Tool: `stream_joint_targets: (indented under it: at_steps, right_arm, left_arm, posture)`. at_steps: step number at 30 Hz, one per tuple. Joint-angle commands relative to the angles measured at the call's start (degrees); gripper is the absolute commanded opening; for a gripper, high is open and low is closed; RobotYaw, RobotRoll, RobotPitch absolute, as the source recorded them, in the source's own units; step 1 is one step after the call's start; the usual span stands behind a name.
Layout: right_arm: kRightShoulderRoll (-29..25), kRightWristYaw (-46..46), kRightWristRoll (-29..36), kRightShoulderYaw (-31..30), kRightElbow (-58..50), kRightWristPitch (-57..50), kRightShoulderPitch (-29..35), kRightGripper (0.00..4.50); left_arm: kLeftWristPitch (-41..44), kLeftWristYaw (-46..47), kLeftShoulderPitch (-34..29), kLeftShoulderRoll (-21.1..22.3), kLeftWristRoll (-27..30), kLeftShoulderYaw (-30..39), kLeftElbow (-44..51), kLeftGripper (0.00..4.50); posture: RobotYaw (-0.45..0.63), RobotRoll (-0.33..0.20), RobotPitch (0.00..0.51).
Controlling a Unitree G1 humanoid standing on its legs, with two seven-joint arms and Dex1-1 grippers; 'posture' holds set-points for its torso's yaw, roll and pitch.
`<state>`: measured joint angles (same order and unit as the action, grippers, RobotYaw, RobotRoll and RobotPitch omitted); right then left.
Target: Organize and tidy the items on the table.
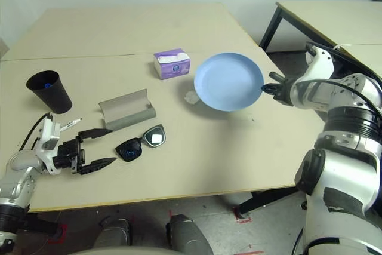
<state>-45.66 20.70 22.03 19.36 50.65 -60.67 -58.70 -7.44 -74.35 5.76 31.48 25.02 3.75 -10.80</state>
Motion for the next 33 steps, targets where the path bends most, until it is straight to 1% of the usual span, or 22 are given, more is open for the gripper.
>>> stream_joint_targets:
  at_steps: [1, 9, 22, 31, 33]
  right_arm:
    - [-0.1, 1.0, -1.8, -0.7, 4.5, 3.4, -2.2, 0.03]
    - [0.2, 2.0, -4.7, -1.6, 10.6, 8.2, -3.7, 0.03]
    - [0.1, -1.4, -5.9, 0.0, 14.0, 13.9, -4.6, 0.03]
    - [0.3, -1.0, -6.8, -0.6, 15.5, 15.1, -5.1, 0.03]
    - [0.3, -0.6, -7.0, -0.7, 15.5, 14.9, -5.2, 0.5]
  left_arm:
    - [0.1, 0.5, -2.2, 0.6, 0.4, 0.4, 2.7, 4.5]
    - [1.6, 1.8, -3.8, 1.0, 0.7, 0.0, 5.8, 4.5]
    - [2.7, 2.8, -4.8, 0.8, 0.7, -0.6, 7.8, 4.5]
    - [2.7, 3.5, -6.2, 0.5, 0.4, -1.3, 9.4, 4.5]
    - [2.7, 3.5, -6.0, 0.7, 0.4, -1.2, 9.1, 4.5]
  posture:
    - [-0.09, 0.0, 0.106]
    - [-0.08, 0.0, 0.117]
    - [-0.08, 0.0, 0.118]
    - [-0.07, 0.0, 0.117]
    - [-0.07, 0.0, 0.118]
